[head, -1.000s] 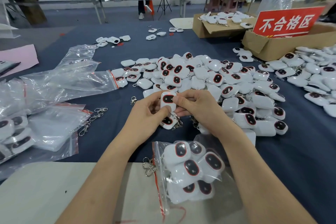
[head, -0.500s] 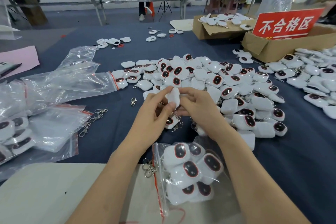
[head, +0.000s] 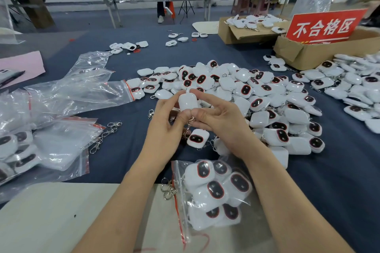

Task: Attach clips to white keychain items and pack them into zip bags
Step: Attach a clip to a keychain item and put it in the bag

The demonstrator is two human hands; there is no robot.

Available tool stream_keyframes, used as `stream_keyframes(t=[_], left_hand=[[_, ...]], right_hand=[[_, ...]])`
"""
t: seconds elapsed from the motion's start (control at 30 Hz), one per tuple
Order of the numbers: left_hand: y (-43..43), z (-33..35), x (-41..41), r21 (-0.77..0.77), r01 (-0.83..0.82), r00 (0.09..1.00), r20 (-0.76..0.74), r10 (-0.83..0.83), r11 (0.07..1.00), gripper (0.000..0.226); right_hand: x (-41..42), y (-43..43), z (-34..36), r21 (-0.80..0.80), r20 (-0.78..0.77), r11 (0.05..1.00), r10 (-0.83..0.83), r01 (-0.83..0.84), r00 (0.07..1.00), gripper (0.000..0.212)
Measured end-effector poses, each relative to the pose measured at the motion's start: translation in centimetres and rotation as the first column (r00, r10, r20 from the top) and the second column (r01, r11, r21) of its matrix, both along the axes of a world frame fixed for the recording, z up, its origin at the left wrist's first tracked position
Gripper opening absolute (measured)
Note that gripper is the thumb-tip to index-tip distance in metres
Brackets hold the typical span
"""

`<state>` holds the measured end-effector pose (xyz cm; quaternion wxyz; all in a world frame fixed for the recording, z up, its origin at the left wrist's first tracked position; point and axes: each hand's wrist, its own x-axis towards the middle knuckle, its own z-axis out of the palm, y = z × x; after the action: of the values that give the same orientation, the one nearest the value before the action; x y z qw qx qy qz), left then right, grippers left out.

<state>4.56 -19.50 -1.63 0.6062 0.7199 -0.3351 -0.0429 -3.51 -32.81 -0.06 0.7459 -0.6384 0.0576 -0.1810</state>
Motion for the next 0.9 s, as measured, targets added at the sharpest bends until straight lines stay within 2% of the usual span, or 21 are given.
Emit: stream_keyframes(t=[0.37, 0.67, 0.9], left_hand=[[-0.3, -0.1, 0.2, -0.105, -0.123, 0.989, 0.067, 0.130, 0.987, 0.029], [-0.4, 0.0, 0.1, -0.199, -0.143, 0.989, 0.000, 0.145, 0.970, 0.026], [-0.2, 0.3, 0.6, -0.262, -0.142, 0.983, -0.147, 0.105, 0.955, 0.032]], right_hand=[[0.2, 1.2, 0.3, 0.090, 0.000, 0.994, -0.058, 0.058, 0.998, 0.030], [0.7, 1.7, 0.2, 0.153, -0.027, 0.979, -0.129, 0.132, 0.991, 0.017], [1.1, 2.2, 0.1, 0.168, 0.013, 0.972, -0.169, 0.165, 0.986, 0.014]])
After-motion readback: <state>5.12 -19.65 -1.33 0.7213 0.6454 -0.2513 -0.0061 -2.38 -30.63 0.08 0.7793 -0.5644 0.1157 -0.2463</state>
